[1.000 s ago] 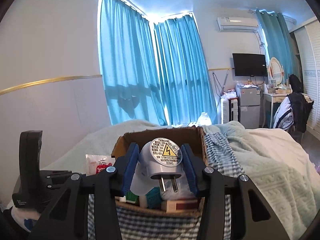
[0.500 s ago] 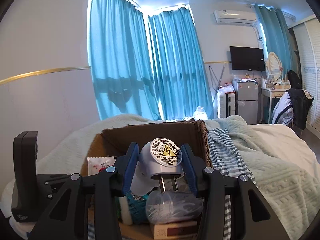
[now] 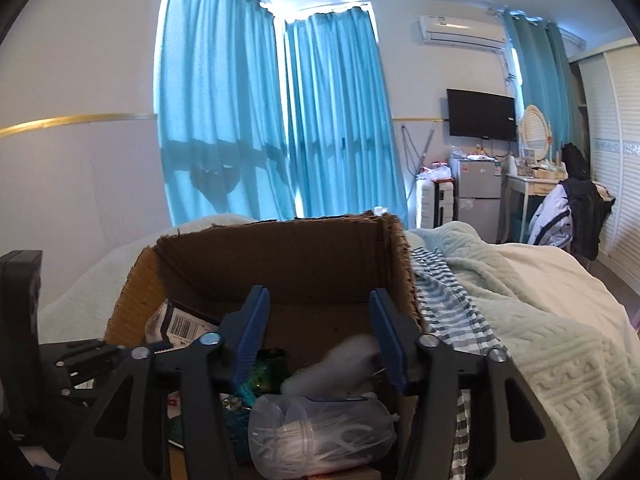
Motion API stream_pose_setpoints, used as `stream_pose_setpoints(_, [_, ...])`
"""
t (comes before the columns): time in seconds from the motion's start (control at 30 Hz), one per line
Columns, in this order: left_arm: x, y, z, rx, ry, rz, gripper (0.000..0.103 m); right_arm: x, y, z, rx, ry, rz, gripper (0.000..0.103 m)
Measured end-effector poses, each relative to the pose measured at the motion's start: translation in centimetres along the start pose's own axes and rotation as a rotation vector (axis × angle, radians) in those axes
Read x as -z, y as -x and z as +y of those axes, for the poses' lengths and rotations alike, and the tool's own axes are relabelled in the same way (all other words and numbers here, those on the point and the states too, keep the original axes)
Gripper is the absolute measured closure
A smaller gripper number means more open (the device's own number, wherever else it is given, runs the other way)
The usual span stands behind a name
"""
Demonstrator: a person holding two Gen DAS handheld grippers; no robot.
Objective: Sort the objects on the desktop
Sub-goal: 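Open both grippers to drop the packet and plug device into the box, then move both grippers down to the blue tissue pack and bead bracelet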
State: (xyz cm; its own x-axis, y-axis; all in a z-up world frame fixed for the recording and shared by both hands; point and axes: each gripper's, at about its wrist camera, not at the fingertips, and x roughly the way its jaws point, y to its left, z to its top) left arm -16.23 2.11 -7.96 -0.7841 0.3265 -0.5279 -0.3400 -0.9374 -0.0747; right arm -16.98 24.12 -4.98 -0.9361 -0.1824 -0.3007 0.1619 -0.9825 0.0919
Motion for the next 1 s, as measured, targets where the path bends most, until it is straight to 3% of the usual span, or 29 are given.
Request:
stream_pose_setpoints(0.07, [-0.1, 0.9, 0.2, -0.010, 0.011, -0.017, 0.032, -0.1, 0.4, -0.2, 0.001, -0.014, -0.006, 0.045])
stream_pose_setpoints(0.3, [-0.4, 3.9, 0.7, -0.054, 0.042, -0.076, 0.000, -0.9, 3.6, -0.5, 0.012, -0.047, -0.040, 0.014])
stream_pose_setpoints(0.5, [-0.5, 6.3, 1.8, -0.086, 0.081, -0.095, 0.000, -1.2, 7.0, -0.5, 0.024, -0.078, -0.040, 0.001])
stream_pose_setpoints(0.6, [0.0, 7.4, 2.0, -0.088, 0.101, -0.084, 0.000, -0.9, 8.3, -0.7, 0.030, -0.094, -0.019, 0.000])
stream_pose_setpoints(1.0, [5.7, 9.5, 0.0, -0.063, 0.061, 0.076, 0.000, 1.1, 12.7, 1.0, 0.021, -0.004, 0.036, 0.000])
